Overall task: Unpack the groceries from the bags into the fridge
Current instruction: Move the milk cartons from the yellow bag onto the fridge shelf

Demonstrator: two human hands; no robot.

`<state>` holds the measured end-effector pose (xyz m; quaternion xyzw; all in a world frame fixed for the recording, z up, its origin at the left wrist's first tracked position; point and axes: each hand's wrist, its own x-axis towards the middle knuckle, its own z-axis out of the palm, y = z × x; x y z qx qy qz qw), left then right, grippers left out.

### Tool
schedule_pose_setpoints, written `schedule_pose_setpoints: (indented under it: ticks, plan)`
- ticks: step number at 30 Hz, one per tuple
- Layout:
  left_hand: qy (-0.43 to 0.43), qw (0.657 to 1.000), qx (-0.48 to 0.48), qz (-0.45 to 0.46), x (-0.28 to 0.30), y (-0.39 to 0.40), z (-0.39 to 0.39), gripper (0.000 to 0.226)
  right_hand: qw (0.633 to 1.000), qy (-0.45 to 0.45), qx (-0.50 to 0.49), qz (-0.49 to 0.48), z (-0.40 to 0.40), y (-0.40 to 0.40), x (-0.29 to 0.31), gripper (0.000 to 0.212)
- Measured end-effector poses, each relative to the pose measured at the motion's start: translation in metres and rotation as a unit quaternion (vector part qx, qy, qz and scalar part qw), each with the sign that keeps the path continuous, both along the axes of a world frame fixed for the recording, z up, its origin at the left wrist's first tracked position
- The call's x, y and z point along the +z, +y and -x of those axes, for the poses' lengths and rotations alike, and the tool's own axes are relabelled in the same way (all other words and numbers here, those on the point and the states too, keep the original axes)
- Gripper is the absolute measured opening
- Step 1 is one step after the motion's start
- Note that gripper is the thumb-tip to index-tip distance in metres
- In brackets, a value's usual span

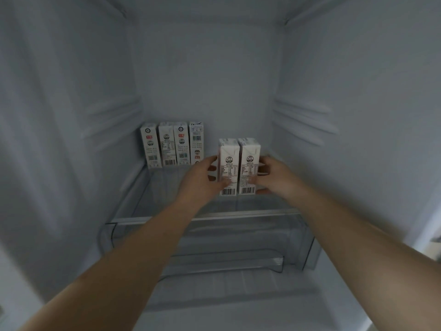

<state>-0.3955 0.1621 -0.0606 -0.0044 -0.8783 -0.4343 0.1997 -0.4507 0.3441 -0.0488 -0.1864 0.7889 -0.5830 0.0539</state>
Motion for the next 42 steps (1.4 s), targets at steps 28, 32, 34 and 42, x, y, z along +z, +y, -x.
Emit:
schedule_pose_setpoints:
  ticks: [28, 32, 34, 42]
  plan:
    - [0.028, 0.993, 0.098, 0.059, 0.001, -0.027, 0.089, 0.035, 0.98, 0.146, -0.086, -0.102, 0.08, -0.066, -0.011, 0.059]
    - [0.027, 0.991, 0.109, 0.068, -0.002, -0.034, 0.102, 0.034, 0.979, 0.156, -0.084, -0.102, 0.09, -0.073, -0.012, 0.057]
    - [0.026, 0.99, 0.126, 0.065, -0.004, -0.036, 0.105, 0.036, 0.977, 0.163, -0.089, -0.105, 0.093, -0.074, -0.013, 0.055]
    - [0.009, 0.981, 0.191, 0.044, -0.004, -0.041, 0.108, 0.024, 0.976, 0.165, -0.093, -0.108, 0.098, -0.082, -0.013, 0.054]
